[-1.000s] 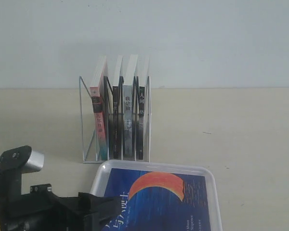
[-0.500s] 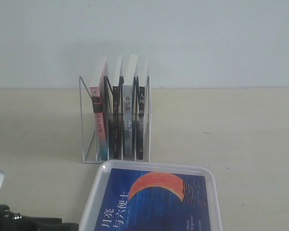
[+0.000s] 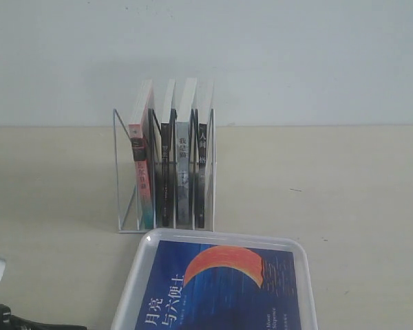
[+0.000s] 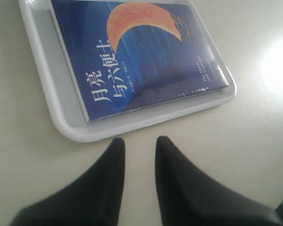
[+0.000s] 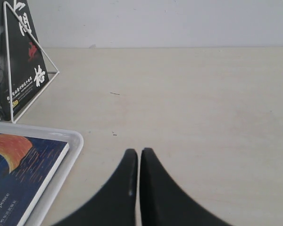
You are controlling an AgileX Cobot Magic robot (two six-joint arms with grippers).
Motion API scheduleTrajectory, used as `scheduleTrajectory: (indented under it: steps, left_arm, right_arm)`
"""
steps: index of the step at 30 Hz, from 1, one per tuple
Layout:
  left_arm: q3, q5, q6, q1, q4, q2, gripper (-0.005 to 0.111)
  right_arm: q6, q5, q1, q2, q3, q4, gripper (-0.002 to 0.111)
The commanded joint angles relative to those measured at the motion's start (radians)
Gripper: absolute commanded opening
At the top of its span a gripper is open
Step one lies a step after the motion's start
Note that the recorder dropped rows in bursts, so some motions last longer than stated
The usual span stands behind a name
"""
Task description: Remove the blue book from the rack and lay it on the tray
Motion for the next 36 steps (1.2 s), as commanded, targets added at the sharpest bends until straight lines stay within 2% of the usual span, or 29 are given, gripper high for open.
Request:
scheduleTrajectory:
  steps: [1, 7, 8, 11, 13, 17, 21, 26, 29, 36]
  left_arm:
    - [0.004, -0.002, 0.006, 0.002, 0.003, -0.007, 0.022]
    - [0.004, 0.0, 0.004, 0.002, -0.002, -0.007, 0.022]
    - [0.004, 0.005, 0.004, 0.004, -0.002, -0.009, 0.02]
    - [0.004, 0.01, 0.039, 0.029, 0.012, -0.04, 0.004]
    - [0.004, 0.028, 0.044, 0.057, 0.033, -0.078, 0.004]
    - [0.004, 0.108, 0.044, 0.138, 0.055, -0.179, 0.004]
    - [0.004, 0.144, 0.044, 0.274, 0.055, -0.325, 0.004]
    - [0.004, 0.199, 0.016, 0.432, -0.028, -0.548, 0.004]
    - [0.004, 0.243, 0.032, 0.48, -0.028, -0.681, 0.004]
    - [0.057, 0.237, 0.274, 0.571, -0.028, -0.889, 0.004]
  right_arm:
    - [-0.001, -0.011, -0.004, -0.005, 0.0, -0.006, 0.001]
    - [-0.001, -0.011, -0.004, -0.005, 0.0, -0.006, 0.001]
    - [-0.001, -0.011, -0.004, -0.005, 0.0, -0.006, 0.001]
    - [-0.001, -0.011, -0.004, -0.005, 0.0, -0.006, 0.001]
    - [-0.001, -0.011, -0.004, -0.005, 0.0, -0.006, 0.001]
    - [-0.001, -0.011, -0.004, -0.005, 0.0, -0.006, 0.001]
    - [-0.001, -0.011, -0.004, -0.005, 0.0, -0.006, 0.001]
    - [-0.001, -0.011, -0.004, -0.005, 0.0, -0.006, 0.001]
    - [-0.001, -0.011, -0.004, -0.005, 0.0, -0.006, 0.001]
    - [-0.001, -0.011, -0.004, -0.005, 0.0, -0.006, 0.001]
